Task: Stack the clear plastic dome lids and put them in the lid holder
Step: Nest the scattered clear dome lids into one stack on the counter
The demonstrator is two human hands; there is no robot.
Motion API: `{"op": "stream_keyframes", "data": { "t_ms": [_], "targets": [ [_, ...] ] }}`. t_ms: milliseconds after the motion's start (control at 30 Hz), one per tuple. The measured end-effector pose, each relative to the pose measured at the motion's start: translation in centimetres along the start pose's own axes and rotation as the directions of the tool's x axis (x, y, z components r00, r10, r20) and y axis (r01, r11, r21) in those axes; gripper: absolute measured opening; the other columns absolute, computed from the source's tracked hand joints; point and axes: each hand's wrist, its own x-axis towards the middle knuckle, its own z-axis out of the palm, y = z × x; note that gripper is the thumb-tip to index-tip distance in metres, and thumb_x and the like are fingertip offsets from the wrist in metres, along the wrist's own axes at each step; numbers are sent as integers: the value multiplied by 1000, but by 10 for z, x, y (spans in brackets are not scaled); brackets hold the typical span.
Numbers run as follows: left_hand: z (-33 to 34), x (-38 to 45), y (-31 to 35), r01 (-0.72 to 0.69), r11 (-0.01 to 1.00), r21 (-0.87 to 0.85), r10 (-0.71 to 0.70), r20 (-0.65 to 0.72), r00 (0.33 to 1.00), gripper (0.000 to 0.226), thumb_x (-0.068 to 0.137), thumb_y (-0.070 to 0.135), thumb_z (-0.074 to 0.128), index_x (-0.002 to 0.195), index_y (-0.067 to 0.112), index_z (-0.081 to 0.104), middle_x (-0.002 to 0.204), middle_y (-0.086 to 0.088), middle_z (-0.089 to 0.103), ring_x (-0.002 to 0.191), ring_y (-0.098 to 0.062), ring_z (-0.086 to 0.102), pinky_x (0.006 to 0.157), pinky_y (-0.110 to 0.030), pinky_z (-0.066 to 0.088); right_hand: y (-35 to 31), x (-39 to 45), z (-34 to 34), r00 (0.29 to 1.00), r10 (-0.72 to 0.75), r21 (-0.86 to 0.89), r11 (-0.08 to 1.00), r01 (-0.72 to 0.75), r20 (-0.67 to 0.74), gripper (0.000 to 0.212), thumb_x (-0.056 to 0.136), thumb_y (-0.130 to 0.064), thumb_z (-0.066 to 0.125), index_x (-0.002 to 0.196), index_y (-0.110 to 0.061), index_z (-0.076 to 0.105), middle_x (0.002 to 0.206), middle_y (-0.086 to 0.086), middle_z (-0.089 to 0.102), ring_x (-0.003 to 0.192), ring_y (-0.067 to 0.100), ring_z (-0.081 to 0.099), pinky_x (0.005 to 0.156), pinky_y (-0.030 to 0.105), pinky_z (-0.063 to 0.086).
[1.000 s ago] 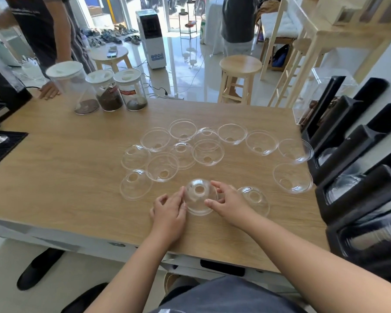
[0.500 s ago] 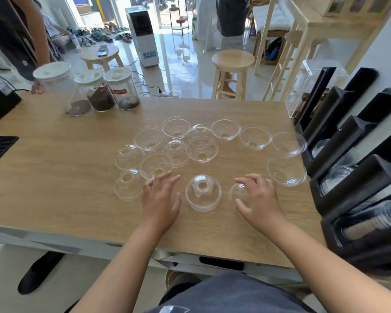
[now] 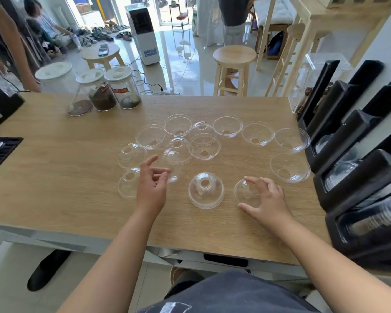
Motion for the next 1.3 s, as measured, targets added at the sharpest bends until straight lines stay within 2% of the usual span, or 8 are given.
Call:
{"op": "stream_keyframes", "data": {
  "t_ms": [100,300,467,533,733,1000,1100,1300],
  "targets": [
    [-3,-10,-7,349,819,-456,-376,32,926,45,99,1,51,120,41,48,100,-1,71,79,-7,68,68,-24,54,-6,-2,-4,998,1,150,989,8,-64,70,69,-47,77,128,-53,42,134,-4,41,123,22,32,97,31,29],
    [-3,-25,-27,513,700,-496,-538,105,836,38,98,3,55,130,23,48,114,-11,63,80,-16,65,60,-24,56,-47,2,-3,985,-168,264,948,175,-48,68,66,-50,77,120,-64,39,126,-12,40,116,15,32,93,31,29],
    [-7,-34,-27,406,913,-34,-404,49,913,76,75,36,84,137,31,41,138,3,36,111,-11,55,73,-24,58,-75,15,20,948,-313,118,945,304,63,71,67,-52,76,129,-54,42,142,-3,35,128,23,25,107,38,25],
    [-9,-36,-26,349,923,160,-356,15,934,103,60,48,90,146,32,35,134,7,27,115,-6,44,93,-26,43,-78,20,31,941,-324,70,945,318,100,71,66,-52,75,130,-55,42,145,-3,33,130,24,23,110,41,24],
    [-14,-37,-28,278,893,355,-301,9,954,116,52,53,91,149,36,29,138,3,25,110,-7,36,90,-27,34,-75,32,46,938,-316,33,949,314,142,73,66,-55,75,130,-59,39,145,-2,31,130,25,23,110,41,24],
    [-17,-38,-22,160,902,401,-155,-46,987,105,54,55,88,139,25,35,139,4,39,121,-19,51,99,-31,43,-69,33,47,930,-340,77,940,332,138,93,63,-54,80,139,-57,27,147,-3,33,131,27,26,110,41,25],
    [-14,-37,-6,110,942,319,-113,-9,994,104,53,62,85,138,32,33,134,13,38,101,-8,57,79,-24,51,-64,27,39,928,-359,168,925,340,98,112,58,-57,80,139,-63,3,152,-5,27,132,21,25,109,40,25],
    [22,-37,18,-46,974,222,-11,248,969,102,57,59,85,141,36,32,137,19,38,109,2,50,79,-13,40,-32,8,13,943,-332,233,917,325,-10,87,68,-53,67,140,-56,18,146,-19,29,127,4,22,105,27,13]
  ]
}}
